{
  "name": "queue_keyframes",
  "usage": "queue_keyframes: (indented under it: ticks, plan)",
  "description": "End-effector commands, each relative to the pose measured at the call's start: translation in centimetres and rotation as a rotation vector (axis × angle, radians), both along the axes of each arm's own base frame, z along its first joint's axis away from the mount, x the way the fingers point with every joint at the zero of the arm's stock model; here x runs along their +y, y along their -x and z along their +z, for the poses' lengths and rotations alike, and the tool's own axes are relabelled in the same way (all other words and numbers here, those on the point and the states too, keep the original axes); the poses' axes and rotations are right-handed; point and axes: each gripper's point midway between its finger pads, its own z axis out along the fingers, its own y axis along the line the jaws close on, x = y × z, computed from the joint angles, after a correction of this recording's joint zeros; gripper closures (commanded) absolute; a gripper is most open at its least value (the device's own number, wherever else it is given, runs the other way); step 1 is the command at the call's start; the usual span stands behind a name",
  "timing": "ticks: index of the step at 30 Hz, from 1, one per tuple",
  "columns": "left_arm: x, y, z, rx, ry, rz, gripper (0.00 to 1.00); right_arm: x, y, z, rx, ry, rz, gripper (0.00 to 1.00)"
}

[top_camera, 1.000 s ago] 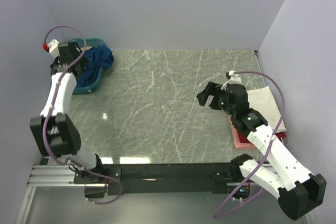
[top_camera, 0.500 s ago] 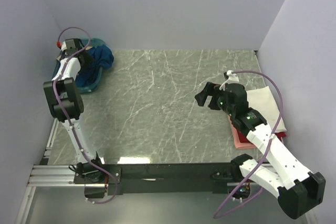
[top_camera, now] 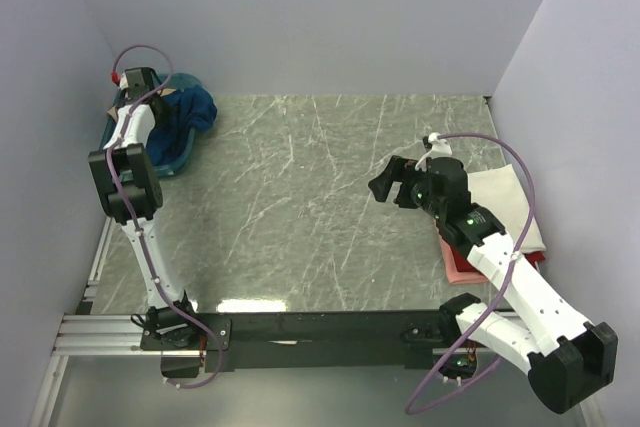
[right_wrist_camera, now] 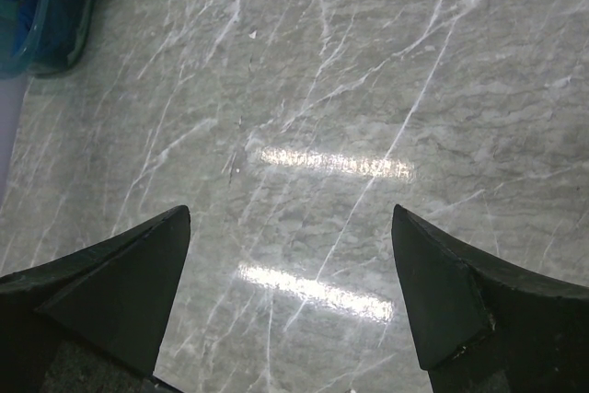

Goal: Fold and stack the t-shirts
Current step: Grab the tshirt from the pile, then move the tshirt to the center of the board

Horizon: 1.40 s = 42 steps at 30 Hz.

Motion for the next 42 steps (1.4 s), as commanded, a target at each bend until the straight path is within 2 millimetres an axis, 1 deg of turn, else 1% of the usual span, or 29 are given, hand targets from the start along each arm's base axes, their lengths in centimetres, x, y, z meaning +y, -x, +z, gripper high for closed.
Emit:
queue_keyframes:
  ticks: [1, 2, 4, 5, 6, 8, 10, 11, 12, 13, 16, 17, 18, 19, 21, 22, 26, 28, 29, 30, 32, 33, 35, 36, 37, 38, 40, 41, 42]
  plan:
    - [-0.2, -1.8, 3.2, -0.089, -0.003, -0.026, 0.92, 0.2, -0.6, 0.9, -0.044, -0.003, 0.009, 0.05]
    - [-0.3, -1.8, 4.4, -0.111, -0.005, -0.03, 0.99, 0.2, -0.6, 0.9, -0.042, -0.002, 0.009, 0.05]
    - [-0.4, -1.7, 5.8, -0.132, -0.01, -0.034, 1.0, 0.4, -0.7, 1.0, -0.044, -0.009, 0.014, 0.05]
    - [-0.4, -1.5, 7.3, -0.152, -0.017, -0.036, 1.0, 0.4, -0.7, 1.0, -0.043, -0.012, 0.014, 0.05]
    - [-0.3, -1.4, 8.1, -0.16, -0.023, -0.033, 1.0, 0.5, -0.7, 1.2, -0.048, -0.016, 0.021, 0.05]
    - [-0.4, -1.1, 11.3, -0.209, -0.039, -0.04, 1.0, 0.7, -0.6, 1.3, -0.045, -0.022, 0.027, 0.05]
    - [-0.8, -0.8, 13.7, -0.241, -0.046, -0.056, 1.0, 0.8, -0.7, 1.5, -0.049, -0.03, 0.031, 0.05]
    - [-0.9, -0.3, 15.9, -0.275, -0.053, -0.062, 1.0, 0.9, -0.7, 1.6, -0.053, -0.032, 0.034, 0.05]
    - [-1.3, 0.0, 17.2, -0.298, -0.052, -0.08, 1.0, 1.0, -0.7, 1.7, -0.054, -0.036, 0.036, 0.05]
    - [-1.6, 0.6, 19.4, -0.336, -0.061, -0.092, 1.0, 1.0, -0.7, 1.8, -0.053, -0.037, 0.037, 0.05]
    - [-2.4, 1.8, 23.2, -0.402, -0.07, -0.123, 1.0, 1.1, -0.9, 2.4, -0.067, -0.044, 0.038, 0.05]
    - [-2.9, 2.8, 25.5, -0.44, -0.079, -0.135, 1.0, 1.1, -0.9, 2.7, -0.073, -0.047, 0.04, 0.05]
    - [-3.1, 3.3, 26.7, -0.462, -0.081, -0.144, 1.0, 1.2, -0.9, 2.7, -0.074, -0.049, 0.039, 0.05]
    - [-3.8, 4.3, 28.8, -0.504, -0.085, -0.166, 1.0, 1.2, -1.0, 2.9, -0.076, -0.051, 0.042, 0.05]
    - [-4.8, 5.4, 31.0, -0.548, -0.078, -0.204, 1.0, 1.3, -1.2, 3.3, -0.083, -0.051, 0.043, 0.05]
    - [-5.8, 6.4, 33.0, -0.592, -0.073, -0.241, 1.0, 1.4, -1.3, 3.3, -0.082, -0.053, 0.044, 0.05]
    - [-9.3, 9.2, 38.3, -0.703, -0.083, -0.345, 1.0, 1.5, -1.7, 4.4, -0.097, -0.052, 0.042, 0.05]
    - [-12.0, 11.0, 41.5, -0.773, -0.099, -0.41, 1.0, 1.4, -1.9, 4.8, -0.107, -0.053, 0.037, 0.05]
    - [-13.0, 11.6, 42.4, -0.787, -0.102, -0.432, 1.0, 1.5, -2.0, 5.2, -0.116, -0.056, 0.038, 0.05]
    - [-15.1, 12.6, 44.4, -0.832, -0.106, -0.475, 1.0, 1.5, -2.0, 5.3, -0.116, -0.06, 0.037, 0.06]
    - [-17.3, 14.2, 46.5, -0.88, -0.118, -0.521, 1.0, 1.7, -2.2, 5.9, -0.125, -0.069, 0.037, 0.05]
    - [-19.6, 15.3, 48.1, -0.924, -0.111, -0.566, 1.0, 1.7, -2.3, 6.1, -0.128, -0.07, 0.038, 0.06]
    - [-21.5, 17.1, 50.0, -0.978, -0.106, -0.607, 1.0, 1.8, -2.3, 6.7, -0.136, -0.079, 0.042, 0.06]
    - [-23.2, 18.1, 51.1, -1.016, -0.089, -0.645, 1.0, 1.8, -2.4, 6.7, -0.135, -0.079, 0.04, 0.06]
    - [-24.0, 19.5, 52.2, -1.052, -0.079, -0.663, 1.0, 1.8, -2.4, 7.1, -0.143, -0.081, 0.039, 0.06]
    - [-25.6, 20.4, 52.8, -1.076, -0.056, -0.702, 1.0, 1.8, -2.3, 7.2, -0.144, -0.082, 0.037, 0.06]
    - [-27.0, 22.2, 54.2, -1.129, -0.038, -0.736, 1.0, 1.7, -2.3, 7.6, -0.152, -0.087, 0.036, 0.06]
    - [-28.2, 23.1, 54.5, -1.144, -0.019, -0.766, 1.0, 1.7, -2.2, 7.6, -0.154, -0.086, 0.034, 0.06]
    - [-28.8, 23.3, 54.4, -1.145, -0.008, -0.78, 1.0, 1.6, -2.2, 7.7, -0.158, -0.089, 0.032, 0.06]
